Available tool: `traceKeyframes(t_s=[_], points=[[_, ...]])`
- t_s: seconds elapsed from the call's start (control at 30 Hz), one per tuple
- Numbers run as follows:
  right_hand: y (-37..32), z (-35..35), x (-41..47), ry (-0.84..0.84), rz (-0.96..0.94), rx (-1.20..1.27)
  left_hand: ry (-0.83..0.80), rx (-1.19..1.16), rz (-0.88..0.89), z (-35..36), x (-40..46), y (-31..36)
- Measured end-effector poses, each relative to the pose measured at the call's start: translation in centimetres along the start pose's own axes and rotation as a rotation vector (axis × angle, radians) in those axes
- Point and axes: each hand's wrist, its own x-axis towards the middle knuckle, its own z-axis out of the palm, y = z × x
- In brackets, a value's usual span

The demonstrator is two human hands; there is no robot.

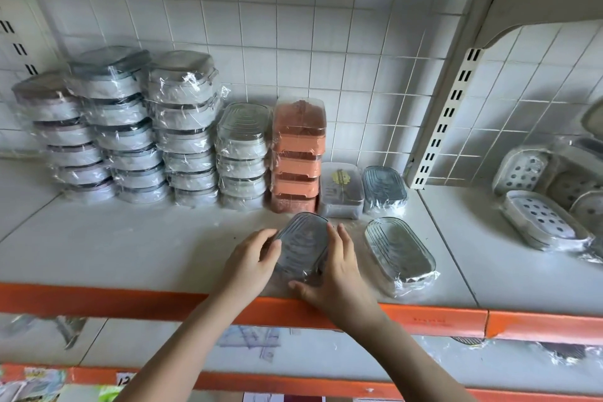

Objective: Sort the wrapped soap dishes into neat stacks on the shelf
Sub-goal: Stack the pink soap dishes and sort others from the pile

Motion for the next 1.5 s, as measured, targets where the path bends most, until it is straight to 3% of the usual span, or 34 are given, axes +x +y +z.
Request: traceKeyframes(t_s=[0.27, 0.57, 0.7, 0.8, 0.97, 1.23, 1.5], points=[[0.6, -0.3, -0.2, 0.066, -0.040, 0.074, -0.071, -0.214, -0.039, -0.1, 0.3, -0.9], [-0.2, -5.8, 0.2, 0.139, -0.250, 0.159, -0.162, -0.516, 0.175, -0.3, -0.7, 3.2], [1.9, -10.4, 1.1, 0.039, -0.139, 0.329, -0.269, -0.440, 0.239, 0.9, 0.6, 5.7], [4.1, -12.9, 2.2, -0.030, -0.088, 0.325, -0.318, -0.358, 0.216, 2.9, 2.0, 7.6], [7.4, -15.3, 4.7, -0.061, -0.087, 0.110, -0.415, -0.184, 0.163, 6.5, 4.5, 10.6], [10.1, -16.6, 8.7, -0.031, -0.038, 0.188, -0.284, -0.164, 0.125, 10.1, 8.3, 12.7], [12.6, -17.1, 11.3, -0.135, 0.043, 0.343, -0.249, -0.101, 0.008, 11.7, 10.4, 14.0]])
